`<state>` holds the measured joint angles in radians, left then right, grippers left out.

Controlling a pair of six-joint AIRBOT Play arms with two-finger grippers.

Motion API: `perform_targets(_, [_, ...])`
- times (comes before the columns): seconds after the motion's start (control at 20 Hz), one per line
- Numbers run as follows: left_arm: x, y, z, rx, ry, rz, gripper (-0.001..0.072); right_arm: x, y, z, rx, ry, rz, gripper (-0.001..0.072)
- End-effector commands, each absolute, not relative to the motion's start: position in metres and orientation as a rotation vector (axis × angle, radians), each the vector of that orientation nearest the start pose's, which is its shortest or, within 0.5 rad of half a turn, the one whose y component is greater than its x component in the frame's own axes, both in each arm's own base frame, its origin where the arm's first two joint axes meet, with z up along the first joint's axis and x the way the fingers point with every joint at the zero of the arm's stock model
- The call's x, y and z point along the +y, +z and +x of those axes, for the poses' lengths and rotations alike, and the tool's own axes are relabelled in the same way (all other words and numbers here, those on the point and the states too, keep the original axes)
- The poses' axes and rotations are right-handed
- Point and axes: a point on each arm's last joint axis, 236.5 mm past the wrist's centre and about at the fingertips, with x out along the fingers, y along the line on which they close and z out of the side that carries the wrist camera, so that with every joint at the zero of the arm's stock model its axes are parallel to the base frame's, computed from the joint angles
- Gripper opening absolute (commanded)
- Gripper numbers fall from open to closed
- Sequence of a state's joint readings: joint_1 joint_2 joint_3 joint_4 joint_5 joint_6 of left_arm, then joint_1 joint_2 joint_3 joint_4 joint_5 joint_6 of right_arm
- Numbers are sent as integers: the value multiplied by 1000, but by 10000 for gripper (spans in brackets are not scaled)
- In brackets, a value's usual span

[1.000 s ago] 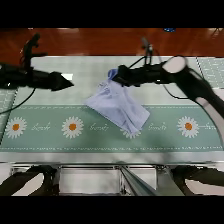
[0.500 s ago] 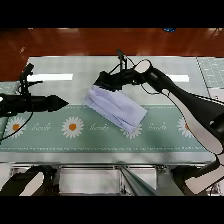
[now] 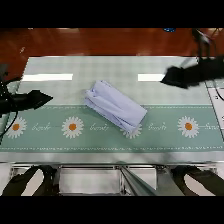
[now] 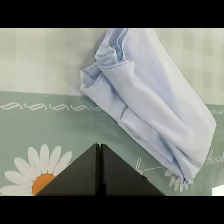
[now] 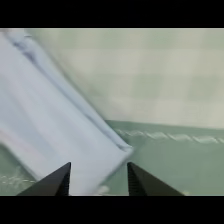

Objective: Fold the shirts.

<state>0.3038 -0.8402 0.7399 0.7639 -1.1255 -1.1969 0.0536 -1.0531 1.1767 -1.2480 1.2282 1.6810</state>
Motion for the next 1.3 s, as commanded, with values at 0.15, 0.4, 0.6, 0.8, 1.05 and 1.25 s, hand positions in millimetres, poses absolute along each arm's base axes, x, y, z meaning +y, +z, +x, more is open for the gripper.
perform_targets(0.15, [-92,59,296,992,-422,-546,17,77,-41,248,1145,-56,884,412])
perform_targets(0.4, [-117,41,286,1033,-470,-524,17,136,-76,248,1192,46,1105,412])
perform_targets(0.6, [-120,42,290,1014,-471,-530,16,169,-87,268,1256,109,1132,412])
perform_targets(0.8, [-118,43,294,1000,-461,-530,16,203,-103,285,1369,159,1083,412])
perform_targets(1.05, [-116,44,297,985,-450,-529,17,255,-92,318,1389,319,979,162])
perform_targets(1.25, [-116,42,298,991,-449,-532,17,296,8,372,1198,625,827,18])
